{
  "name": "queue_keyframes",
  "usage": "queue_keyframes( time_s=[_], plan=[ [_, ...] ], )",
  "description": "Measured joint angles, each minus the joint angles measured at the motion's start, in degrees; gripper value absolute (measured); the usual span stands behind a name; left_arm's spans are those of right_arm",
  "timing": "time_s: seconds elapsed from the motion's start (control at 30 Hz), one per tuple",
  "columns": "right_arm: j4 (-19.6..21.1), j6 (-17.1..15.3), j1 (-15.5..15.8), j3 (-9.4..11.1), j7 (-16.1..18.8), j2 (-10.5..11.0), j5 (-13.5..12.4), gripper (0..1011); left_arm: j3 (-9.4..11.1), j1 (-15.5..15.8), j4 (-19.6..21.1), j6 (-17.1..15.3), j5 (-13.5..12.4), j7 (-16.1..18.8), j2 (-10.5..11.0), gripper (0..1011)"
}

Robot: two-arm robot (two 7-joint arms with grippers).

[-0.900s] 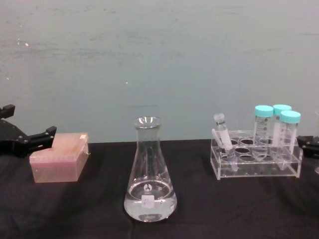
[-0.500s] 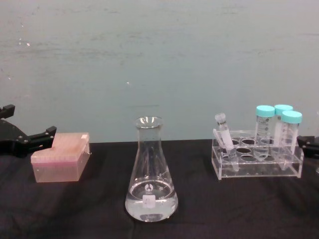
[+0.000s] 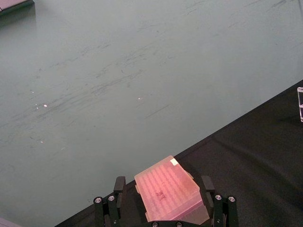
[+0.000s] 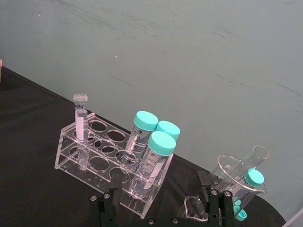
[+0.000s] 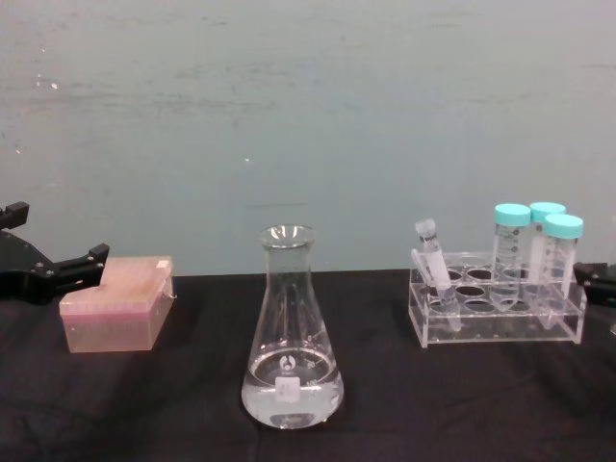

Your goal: Pour the liquid from the test tube into the beaker using one hand.

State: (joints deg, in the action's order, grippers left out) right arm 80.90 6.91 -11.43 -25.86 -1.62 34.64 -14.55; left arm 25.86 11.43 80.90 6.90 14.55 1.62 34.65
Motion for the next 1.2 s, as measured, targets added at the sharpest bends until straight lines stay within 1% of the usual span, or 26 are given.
queue_keyframes(
  time_s=[0.53, 0.63, 0.67, 0.77, 0.93, 1.07, 1.2],
  plan=[
    [-0.01, -0.02, 0.0, 0.05, 0.05, -0.04, -0.02, 1000, -0.01, 0.0, 0.0, 0.01, 0.0, 0.0, 0.0, 1000],
    [-0.13, -0.43, -0.34, 0.82, 1.44, -0.56, -1.07, 1000, 0.0, 0.0, 0.0, 0.0, 0.0, 0.0, 0.0, 1000],
    [-0.21, -0.58, -0.49, 1.21, 2.32, -0.81, -1.8, 1000, 0.0, 0.0, 0.0, 0.01, 0.0, 0.0, 0.0, 1000],
    [-0.35, -0.73, -0.86, 1.79, 3.88, -1.29, -2.58, 1000, 0.0, 0.0, 0.0, 0.01, 0.0, 0.0, 0.0, 1000],
    [-0.4, -0.74, -1.4, 2.21, 5.2, -1.83, -2.54, 1000, 0.0, 0.0, 0.0, 0.01, 0.0, 0.0, 0.0, 1000],
    [-0.49, -0.63, -1.84, 2.3, 6.24, -2.23, -1.95, 1000, 0.0, 0.0, 0.0, 0.0, 0.0, 0.0, 0.0, 1000],
    [-1.07, -0.33, -2.81, 2.16, 8.13, -2.8, -1.31, 1000, 0.0, 0.0, 0.0, 0.0, 0.0, 0.0, 0.0, 1000]
  ],
)
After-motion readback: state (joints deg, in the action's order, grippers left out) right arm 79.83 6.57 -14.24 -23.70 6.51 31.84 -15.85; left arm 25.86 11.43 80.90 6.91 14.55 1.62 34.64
